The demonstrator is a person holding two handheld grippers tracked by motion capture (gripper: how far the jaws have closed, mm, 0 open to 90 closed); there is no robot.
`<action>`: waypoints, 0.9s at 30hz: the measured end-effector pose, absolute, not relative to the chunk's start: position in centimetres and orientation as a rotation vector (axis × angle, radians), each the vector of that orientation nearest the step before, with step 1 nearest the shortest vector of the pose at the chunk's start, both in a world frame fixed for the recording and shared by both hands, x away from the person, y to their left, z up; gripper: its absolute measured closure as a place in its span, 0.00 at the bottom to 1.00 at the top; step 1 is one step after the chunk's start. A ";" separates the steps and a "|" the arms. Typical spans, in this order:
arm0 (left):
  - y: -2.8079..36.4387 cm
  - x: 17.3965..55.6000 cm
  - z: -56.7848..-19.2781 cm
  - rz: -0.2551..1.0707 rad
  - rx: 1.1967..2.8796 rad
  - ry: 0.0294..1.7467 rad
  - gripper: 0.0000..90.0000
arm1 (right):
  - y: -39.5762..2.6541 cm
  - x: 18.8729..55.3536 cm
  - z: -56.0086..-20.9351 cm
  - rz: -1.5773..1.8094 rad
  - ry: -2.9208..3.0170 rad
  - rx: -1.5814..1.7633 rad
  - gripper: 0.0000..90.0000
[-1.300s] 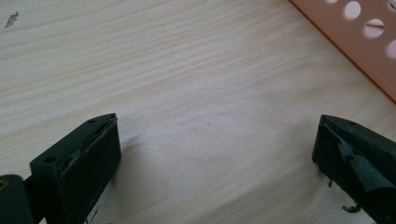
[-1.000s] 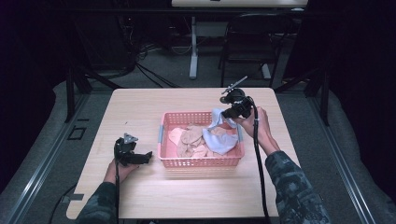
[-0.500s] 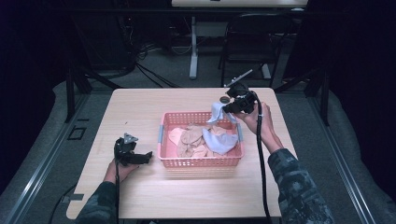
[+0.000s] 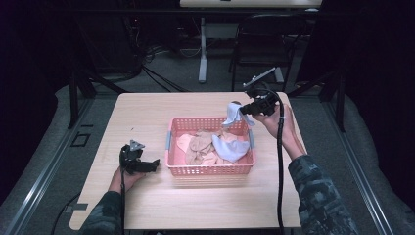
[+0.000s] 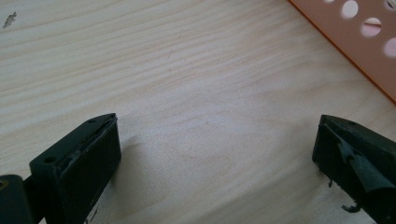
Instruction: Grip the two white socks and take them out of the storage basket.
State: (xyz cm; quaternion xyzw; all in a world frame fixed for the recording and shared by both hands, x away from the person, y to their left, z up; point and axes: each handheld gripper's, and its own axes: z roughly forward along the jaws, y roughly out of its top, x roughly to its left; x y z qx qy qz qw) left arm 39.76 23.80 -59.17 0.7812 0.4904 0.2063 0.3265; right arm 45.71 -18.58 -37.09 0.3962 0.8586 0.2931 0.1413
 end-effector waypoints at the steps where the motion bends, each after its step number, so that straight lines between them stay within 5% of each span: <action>1: 23.8 39.8 -59.2 0.541 2.044 1.286 0.01 | -18.7 45.7 -37.0 0.852 2.470 1.144 0.94; 27: 23.8 39.8 -59.2 0.540 2.047 1.283 0.01 | -27.4 44.4 -36.4 0.869 2.350 1.308 0.94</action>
